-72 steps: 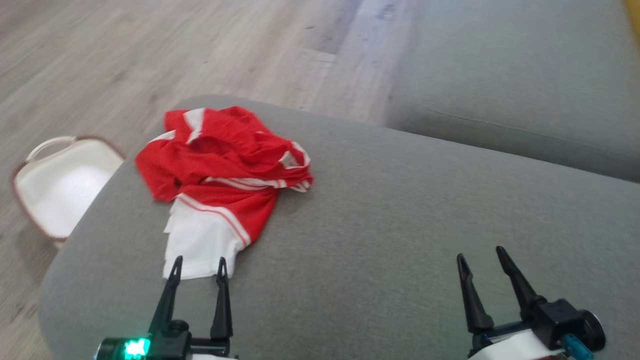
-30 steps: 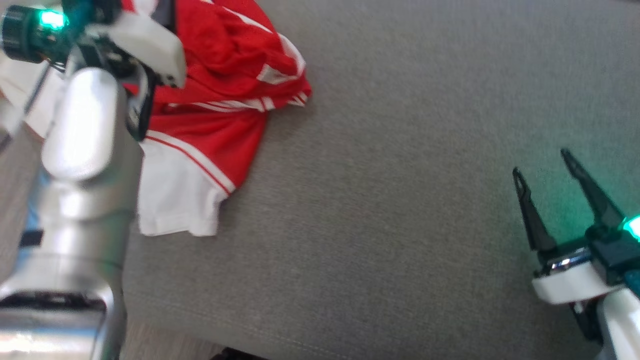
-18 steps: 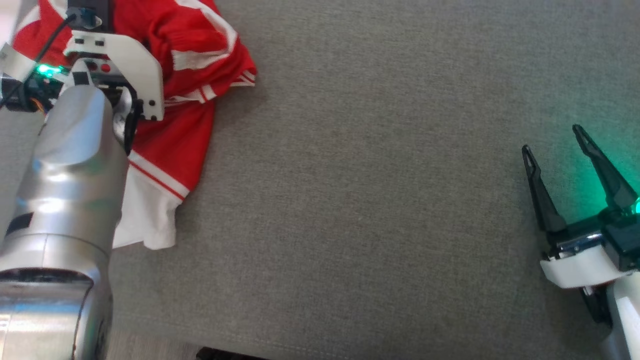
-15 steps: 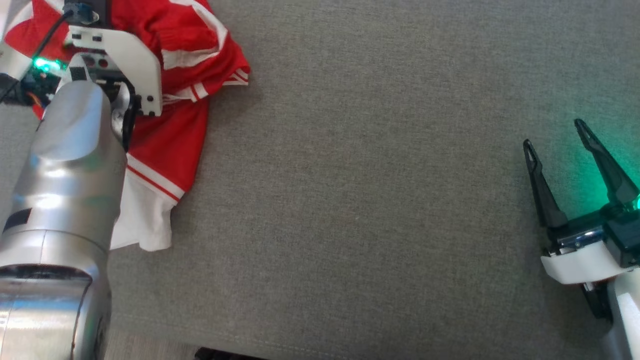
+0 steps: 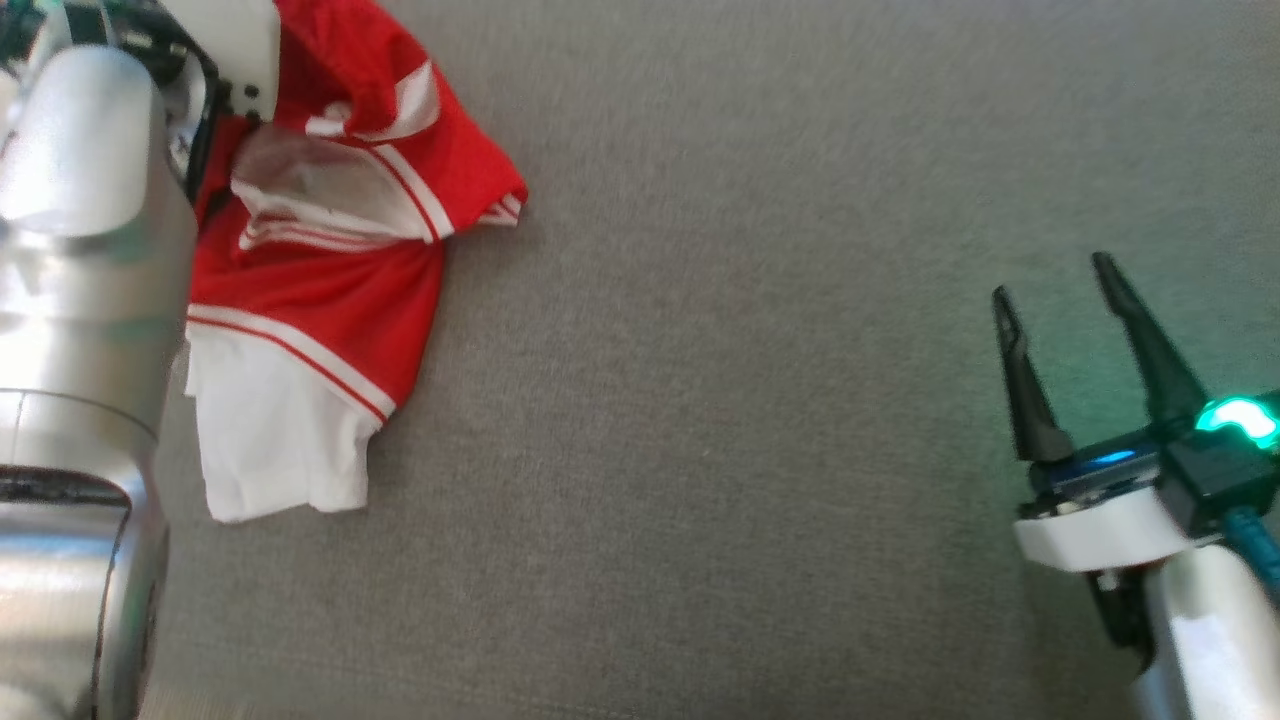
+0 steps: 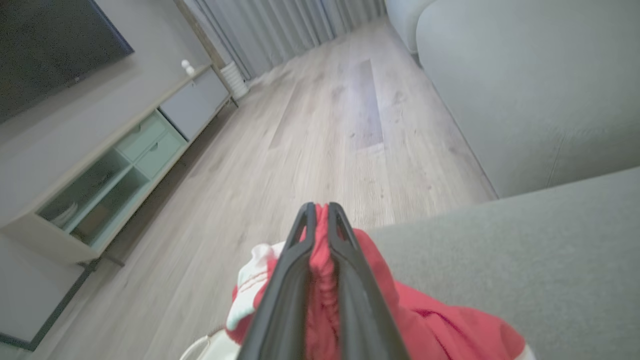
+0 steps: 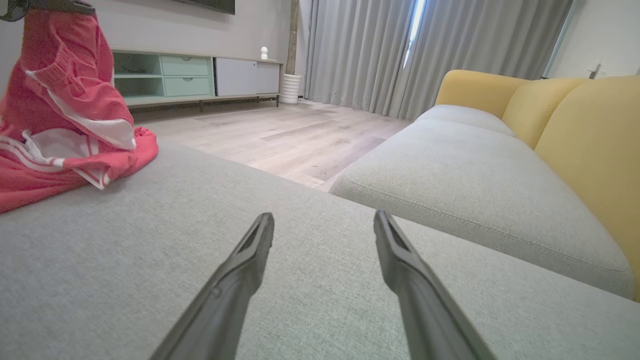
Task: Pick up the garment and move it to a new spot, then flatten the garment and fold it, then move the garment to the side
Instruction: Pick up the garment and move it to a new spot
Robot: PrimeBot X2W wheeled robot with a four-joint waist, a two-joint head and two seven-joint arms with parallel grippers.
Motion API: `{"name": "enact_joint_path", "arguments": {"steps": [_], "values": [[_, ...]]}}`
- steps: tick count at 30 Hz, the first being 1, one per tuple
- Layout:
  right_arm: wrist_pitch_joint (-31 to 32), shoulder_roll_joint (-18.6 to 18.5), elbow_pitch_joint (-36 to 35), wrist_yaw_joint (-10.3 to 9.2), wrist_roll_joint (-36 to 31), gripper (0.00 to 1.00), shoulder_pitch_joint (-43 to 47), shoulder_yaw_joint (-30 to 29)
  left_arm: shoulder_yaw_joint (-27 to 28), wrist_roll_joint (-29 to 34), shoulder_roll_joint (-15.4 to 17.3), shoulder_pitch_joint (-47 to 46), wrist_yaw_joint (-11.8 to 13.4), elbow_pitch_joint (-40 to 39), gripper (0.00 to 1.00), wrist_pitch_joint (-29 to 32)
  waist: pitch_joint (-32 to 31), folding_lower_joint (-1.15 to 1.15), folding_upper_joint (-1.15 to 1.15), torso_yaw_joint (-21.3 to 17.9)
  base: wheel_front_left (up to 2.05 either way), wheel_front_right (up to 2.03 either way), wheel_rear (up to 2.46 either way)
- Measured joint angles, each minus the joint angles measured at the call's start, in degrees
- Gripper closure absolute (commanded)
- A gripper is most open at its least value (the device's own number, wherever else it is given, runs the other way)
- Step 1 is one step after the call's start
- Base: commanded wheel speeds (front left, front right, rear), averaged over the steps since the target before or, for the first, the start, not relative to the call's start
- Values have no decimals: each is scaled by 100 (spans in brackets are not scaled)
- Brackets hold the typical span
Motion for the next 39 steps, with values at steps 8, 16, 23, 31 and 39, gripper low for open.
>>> {"name": "enact_joint_path", "arguments": {"steps": [8,16,23,31,39], "values": [[0,605,335,0,15,0,420,224,-666,121,5,-227,-455,-366,100,-304,-1117,-1,0,-382,0,0,0],[0,853,350,0,16,0,712,388,-1614,-636,-227,-444,-499,-929,100,-349,-1802,-1,0,-1237,0,0,0],[0,910,319,0,75,0,718,469,-2261,-1958,-394,-328,-499,-1560,100,-191,-2060,0,0,-2180,0,0,0],[0,926,294,0,243,0,703,561,-2536,-2410,-880,494,-491,-1330,100,-363,-2012,0,0,-3125,0,0,0],[0,932,242,0,525,0,446,676,-2807,-2515,-931,1729,-381,-302,100,-891,-1394,2,0,-3556,0,0,0]]}}
